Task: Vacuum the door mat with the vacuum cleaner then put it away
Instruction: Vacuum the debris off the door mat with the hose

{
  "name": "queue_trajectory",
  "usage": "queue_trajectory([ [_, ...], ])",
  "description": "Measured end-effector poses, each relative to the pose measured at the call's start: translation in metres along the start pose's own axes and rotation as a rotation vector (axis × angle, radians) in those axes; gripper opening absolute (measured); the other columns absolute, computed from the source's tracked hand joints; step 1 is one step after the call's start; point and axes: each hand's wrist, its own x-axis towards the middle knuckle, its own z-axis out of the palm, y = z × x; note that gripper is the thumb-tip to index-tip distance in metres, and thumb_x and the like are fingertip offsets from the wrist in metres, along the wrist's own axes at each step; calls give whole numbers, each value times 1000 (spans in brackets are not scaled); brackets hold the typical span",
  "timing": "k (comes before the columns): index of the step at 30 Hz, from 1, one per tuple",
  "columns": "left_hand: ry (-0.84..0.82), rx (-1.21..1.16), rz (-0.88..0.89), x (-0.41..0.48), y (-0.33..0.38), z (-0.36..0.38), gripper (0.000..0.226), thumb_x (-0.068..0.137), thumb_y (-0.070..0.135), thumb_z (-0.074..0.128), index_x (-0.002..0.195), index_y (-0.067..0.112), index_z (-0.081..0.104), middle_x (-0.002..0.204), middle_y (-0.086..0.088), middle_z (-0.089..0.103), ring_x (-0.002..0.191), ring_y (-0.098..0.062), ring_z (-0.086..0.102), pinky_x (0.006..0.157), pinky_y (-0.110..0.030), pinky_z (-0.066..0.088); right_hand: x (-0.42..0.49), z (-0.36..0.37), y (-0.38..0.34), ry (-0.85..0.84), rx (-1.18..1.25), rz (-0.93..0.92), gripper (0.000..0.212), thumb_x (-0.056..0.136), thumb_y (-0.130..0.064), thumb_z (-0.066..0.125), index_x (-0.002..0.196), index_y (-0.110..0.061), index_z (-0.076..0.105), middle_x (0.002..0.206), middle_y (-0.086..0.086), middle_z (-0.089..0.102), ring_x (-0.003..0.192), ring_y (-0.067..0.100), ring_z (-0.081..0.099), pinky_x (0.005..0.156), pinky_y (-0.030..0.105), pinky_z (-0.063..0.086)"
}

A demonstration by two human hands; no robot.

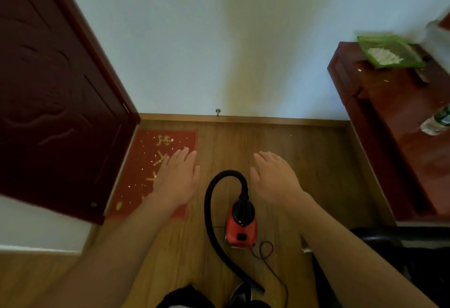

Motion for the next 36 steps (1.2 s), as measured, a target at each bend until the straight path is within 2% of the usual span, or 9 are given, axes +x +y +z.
queue_trajectory([
  [2, -14, -13, -18, 5, -5, 11, 57, 107, 40, 30, 160, 19, 24, 167, -2, 22, 155, -19, 17, 127, -44, 14, 9, 9, 2, -18, -14, -8, 49, 104, -38, 32, 143, -12, 48, 147, 5, 50, 140, 24, 41, 119, 43, 31],
  [4, -29, -27, -30, 12, -12, 23, 56, 107, 39, 31, 159, 18, 25, 167, -3, 22, 155, -20, 17, 127, -44, 15, 20, 20, 4, -35, -5, -10, 38, 103, -37, 31, 120, -16, 58, 126, 1, 60, 121, 21, 53, 109, 41, 42],
  [6, -53, -45, -49, 21, -22, 39, 56, 108, 38, 31, 159, 18, 24, 167, -4, 22, 155, -20, 17, 127, -43, 15, 32, 35, 5, -42, 24, 2, 26, 101, -37, 31, 97, -23, 52, 102, -7, 56, 98, 14, 53, 97, 40, 48],
  [7, -68, -51, -56, 27, -27, 48, 55, 108, 38, 31, 159, 18, 24, 167, -4, 22, 155, -20, 17, 127, -43, 14, 39, 44, 6, -48, 37, 2, 25, 101, -37, 31, 95, -23, 51, 99, -7, 55, 94, 14, 51, 94, 40, 48],
  [12, -134, -33, -32, 61, -54, 105, 57, 107, 39, 30, 160, 18, 24, 167, -4, 22, 155, -20, 17, 127, -44, 15, 71, 109, 17, -96, 40, 16, 46, 101, -37, 28, 127, -10, 55, 134, 5, 58, 127, 23, 51, 109, 48, 42],
  [18, -228, -18, 8, 95, -80, 186, 56, 107, 36, 32, 159, 16, 26, 167, -7, 23, 155, -23, 18, 126, -44, 15, 107, 193, 37, -167, 23, 58, 53, 100, -42, 25, 134, -11, 51, 139, 5, 55, 131, 24, 48, 111, 47, 40],
  [22, -269, -35, -5, 111, -90, 247, 56, 107, 35, 33, 159, 16, 26, 167, -7, 22, 155, -23, 17, 126, -44, 13, 124, 246, 51, -213, 27, 56, 54, 104, -38, 35, 150, -11, 41, 154, 7, 44, 145, 25, 36, 120, 46, 30],
  [32, -376, -102, -16, 129, -110, 410, 55, 106, 31, 36, 157, 12, 29, 165, -11, 26, 153, -26, 22, 126, -45, 16, 153, 389, 87, -310, 6, -5, 49, 102, -31, 41, 143, -5, 49, 141, 11, 56, 134, 28, 47, 114, 41, 36],
  [36, -407, -88, 3, 131, -122, 466, 56, 106, 32, 35, 158, 13, 29, 165, -12, 25, 153, -26, 21, 125, -46, 17, 159, 444, 95, -376, -21, -65, 56, 101, -38, 31, 145, -6, 47, 145, 12, 53, 137, 29, 46, 115, 44, 37],
])
